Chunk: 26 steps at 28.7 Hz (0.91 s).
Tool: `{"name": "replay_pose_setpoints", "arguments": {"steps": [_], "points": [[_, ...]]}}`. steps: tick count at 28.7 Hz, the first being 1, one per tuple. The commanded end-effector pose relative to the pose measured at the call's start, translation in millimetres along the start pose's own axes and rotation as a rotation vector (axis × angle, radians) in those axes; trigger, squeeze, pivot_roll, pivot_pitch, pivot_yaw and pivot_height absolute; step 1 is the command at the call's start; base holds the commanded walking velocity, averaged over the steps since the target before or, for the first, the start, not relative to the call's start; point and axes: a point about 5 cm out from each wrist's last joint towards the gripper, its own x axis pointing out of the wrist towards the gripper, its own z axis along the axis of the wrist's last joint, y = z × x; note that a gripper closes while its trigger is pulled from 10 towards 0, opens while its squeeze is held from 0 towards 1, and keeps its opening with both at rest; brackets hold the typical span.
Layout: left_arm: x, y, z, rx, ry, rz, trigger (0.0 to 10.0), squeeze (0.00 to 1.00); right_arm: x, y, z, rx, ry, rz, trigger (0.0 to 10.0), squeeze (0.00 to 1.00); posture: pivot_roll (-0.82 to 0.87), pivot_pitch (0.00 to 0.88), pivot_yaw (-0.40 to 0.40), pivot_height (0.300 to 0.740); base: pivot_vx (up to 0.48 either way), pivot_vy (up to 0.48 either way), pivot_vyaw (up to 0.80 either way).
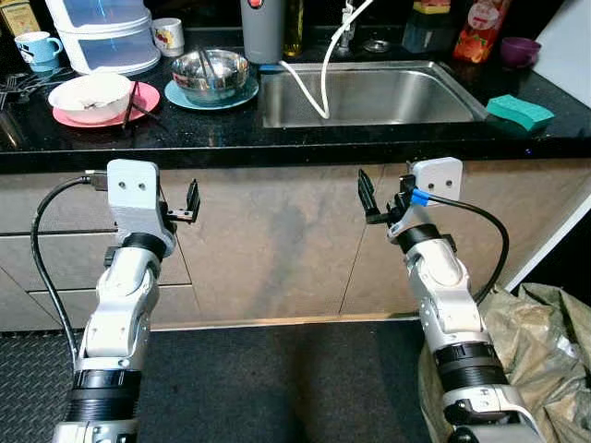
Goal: Kitchen organization
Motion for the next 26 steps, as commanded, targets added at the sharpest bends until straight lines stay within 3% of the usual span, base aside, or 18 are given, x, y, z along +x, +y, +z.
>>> {"name": "replay_pose_setpoints", "arguments": {"steps": [1,26], "points": [[0.0,1.6,3.1,0.001,-0.010,0.000,10.0,0.00,-0.4,0.0,-1.3,0.000,0.009,0.002,10.0,0.00,0.01,0.068,-0.054,0.740,0.266,0.000,0.00],[1.8,1.1,8.9,0.005,-0.027,-0.011,10.0,0.00,-1.2,-0.2,2.8,0.028,-0.027,-0.011,10.0,0.00,0.01,0.070,-0.049,0.740,0.262,0.000,0.00]]}}
